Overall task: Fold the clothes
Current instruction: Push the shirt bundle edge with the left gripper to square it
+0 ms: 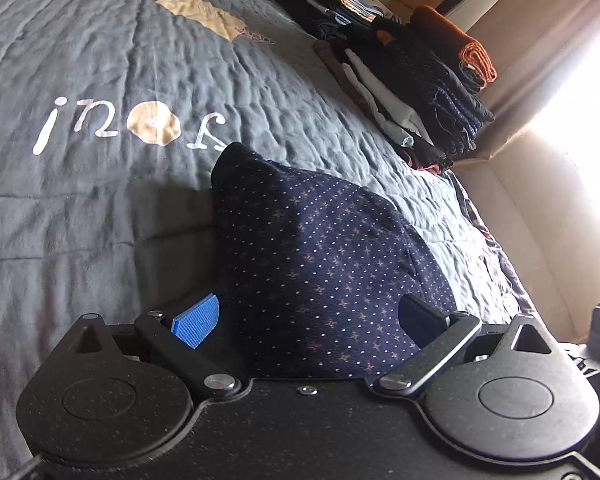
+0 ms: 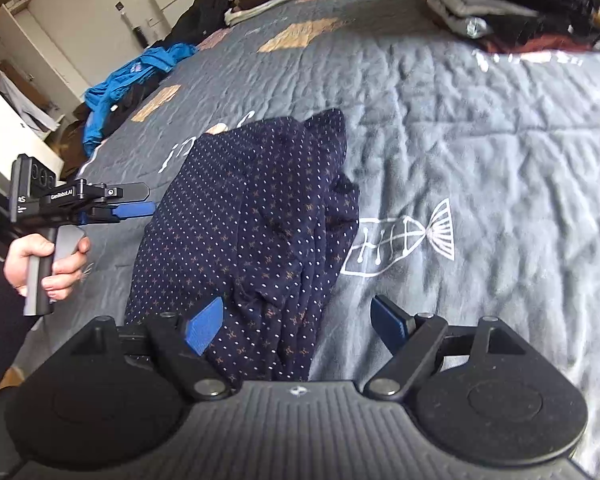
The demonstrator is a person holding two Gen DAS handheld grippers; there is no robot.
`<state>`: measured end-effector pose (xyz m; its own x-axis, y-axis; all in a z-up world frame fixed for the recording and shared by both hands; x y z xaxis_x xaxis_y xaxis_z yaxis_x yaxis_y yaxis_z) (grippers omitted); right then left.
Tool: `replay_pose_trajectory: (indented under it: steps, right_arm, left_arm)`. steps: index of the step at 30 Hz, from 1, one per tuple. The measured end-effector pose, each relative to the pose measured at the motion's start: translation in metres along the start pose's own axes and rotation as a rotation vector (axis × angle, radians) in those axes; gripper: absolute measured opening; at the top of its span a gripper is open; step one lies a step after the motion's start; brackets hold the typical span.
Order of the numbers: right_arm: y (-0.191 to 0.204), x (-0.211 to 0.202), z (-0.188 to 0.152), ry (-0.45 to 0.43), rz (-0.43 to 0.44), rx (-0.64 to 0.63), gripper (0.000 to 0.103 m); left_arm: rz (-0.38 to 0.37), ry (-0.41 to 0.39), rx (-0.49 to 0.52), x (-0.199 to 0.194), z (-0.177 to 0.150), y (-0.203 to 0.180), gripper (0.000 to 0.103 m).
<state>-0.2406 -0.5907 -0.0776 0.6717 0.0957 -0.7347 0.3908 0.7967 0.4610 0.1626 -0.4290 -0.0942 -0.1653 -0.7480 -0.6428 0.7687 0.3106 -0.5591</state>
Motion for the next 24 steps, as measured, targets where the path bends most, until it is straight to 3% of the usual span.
replay_pose_trajectory:
  steps: [8, 12, 18, 24]
  right_arm:
    - [-0.023, 0.037, 0.0, 0.095, 0.239, 0.017, 0.081]
    - [-0.035, 0.055, 0.0, 0.142, 0.359, 0.025, 0.091]
    - [-0.027, 0.066, -0.003, 0.167, 0.402, -0.08, 0.103]
    - [-0.009, 0.074, 0.002, 0.192, 0.444, -0.125, 0.103]
  left_arm:
    - [0.008, 0.018, -0.042, 0.009, -0.006, 0.026, 0.097]
    - [0.0, 0.012, -0.051, 0.008, -0.01, 0.032, 0.097]
    - [-0.003, 0.006, -0.039, 0.003, -0.012, 0.036, 0.097]
    - [-0.011, -0.004, -0.046, 0.003, -0.014, 0.038, 0.097]
Point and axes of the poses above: each gripper's, at about its wrist camera, not at the fingertips, and x roughly the way its jaws point, y to its left, z to its top, the point moved 3 cm from there along x, roughly the way its jaws point, and after that the axes turned 1 degree about y, right-handed, at the moved point
